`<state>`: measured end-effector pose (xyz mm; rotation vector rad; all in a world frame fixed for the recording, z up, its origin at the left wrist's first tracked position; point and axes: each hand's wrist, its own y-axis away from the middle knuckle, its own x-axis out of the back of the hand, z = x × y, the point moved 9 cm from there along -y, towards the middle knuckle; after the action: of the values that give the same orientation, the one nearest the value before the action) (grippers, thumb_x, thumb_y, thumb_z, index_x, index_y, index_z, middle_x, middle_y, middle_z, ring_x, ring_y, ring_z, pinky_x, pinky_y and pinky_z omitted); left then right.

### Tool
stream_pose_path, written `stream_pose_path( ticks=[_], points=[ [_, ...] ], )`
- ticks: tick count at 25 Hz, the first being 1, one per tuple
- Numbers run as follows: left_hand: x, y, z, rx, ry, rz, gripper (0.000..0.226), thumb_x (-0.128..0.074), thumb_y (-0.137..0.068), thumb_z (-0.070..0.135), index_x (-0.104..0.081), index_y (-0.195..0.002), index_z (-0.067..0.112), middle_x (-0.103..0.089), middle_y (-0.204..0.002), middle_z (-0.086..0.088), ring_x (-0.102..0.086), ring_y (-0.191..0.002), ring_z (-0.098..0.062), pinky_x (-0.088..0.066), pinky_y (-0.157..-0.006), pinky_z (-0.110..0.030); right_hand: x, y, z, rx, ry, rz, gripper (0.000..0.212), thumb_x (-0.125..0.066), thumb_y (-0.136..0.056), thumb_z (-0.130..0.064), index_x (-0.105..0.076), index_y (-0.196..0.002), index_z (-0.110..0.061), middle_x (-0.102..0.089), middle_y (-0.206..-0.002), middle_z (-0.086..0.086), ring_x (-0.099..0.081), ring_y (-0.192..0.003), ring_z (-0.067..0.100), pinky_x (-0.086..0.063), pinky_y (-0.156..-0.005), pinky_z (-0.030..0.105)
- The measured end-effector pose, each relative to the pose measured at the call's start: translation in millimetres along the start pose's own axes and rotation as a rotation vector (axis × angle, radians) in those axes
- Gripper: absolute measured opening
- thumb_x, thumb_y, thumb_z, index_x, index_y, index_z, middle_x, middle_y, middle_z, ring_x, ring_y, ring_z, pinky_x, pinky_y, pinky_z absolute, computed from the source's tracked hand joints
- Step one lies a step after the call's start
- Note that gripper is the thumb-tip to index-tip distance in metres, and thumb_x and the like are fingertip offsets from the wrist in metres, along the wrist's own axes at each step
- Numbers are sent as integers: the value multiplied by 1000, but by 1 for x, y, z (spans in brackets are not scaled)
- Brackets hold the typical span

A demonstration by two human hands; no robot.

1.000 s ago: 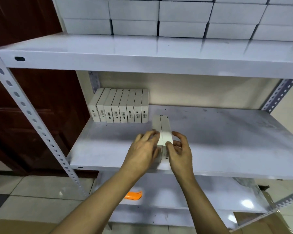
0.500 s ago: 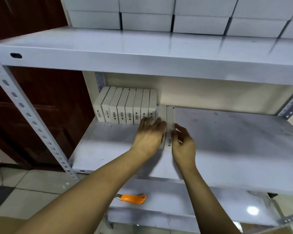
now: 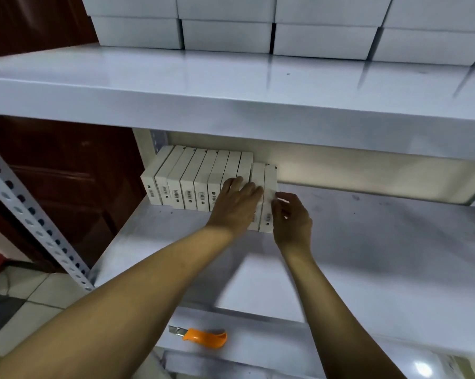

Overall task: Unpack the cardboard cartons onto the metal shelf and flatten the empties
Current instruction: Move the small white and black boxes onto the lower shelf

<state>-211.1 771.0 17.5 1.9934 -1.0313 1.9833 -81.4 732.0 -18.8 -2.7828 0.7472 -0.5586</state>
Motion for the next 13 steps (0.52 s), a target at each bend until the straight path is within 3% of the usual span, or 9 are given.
stream_pose_path(
  ticks=[3, 5, 13],
  points=[
    [-4, -5, -4, 24, -40, 39, 46, -64, -89, 10, -56, -134, 11, -59, -126, -8, -45, -129, -36, -21, -119, -55, -3, -9, -3, 84, 52, -25, 22, -55, -104, -22, -68, -122, -17, -68, -101, -12, -65, -85, -2, -52, -72, 6],
    [-6, -8, -5, 29, -64, 51, 44, -65, -88, 10, -58, -131, 10, -61, -123, -8, -47, -129, -36, -20, -119, -57, -5, -14, -3, 107, 70, -41, 25, -53, -104, -18, -67, -124, -15, -70, -104, -7, -66, -90, 5, -49, -69, 3],
    [-18, -25, -14, 95, -29, -7, 47, -58, -94, 13, -46, -140, 14, -44, -141, -10, -42, -129, -33, -36, -107, -47, -12, -30, 0, 98, 136, -108, 30, -48, -107, -19, -64, -132, -15, -70, -116, 3, -63, -83, 6, -45, -58, 2]
  ],
)
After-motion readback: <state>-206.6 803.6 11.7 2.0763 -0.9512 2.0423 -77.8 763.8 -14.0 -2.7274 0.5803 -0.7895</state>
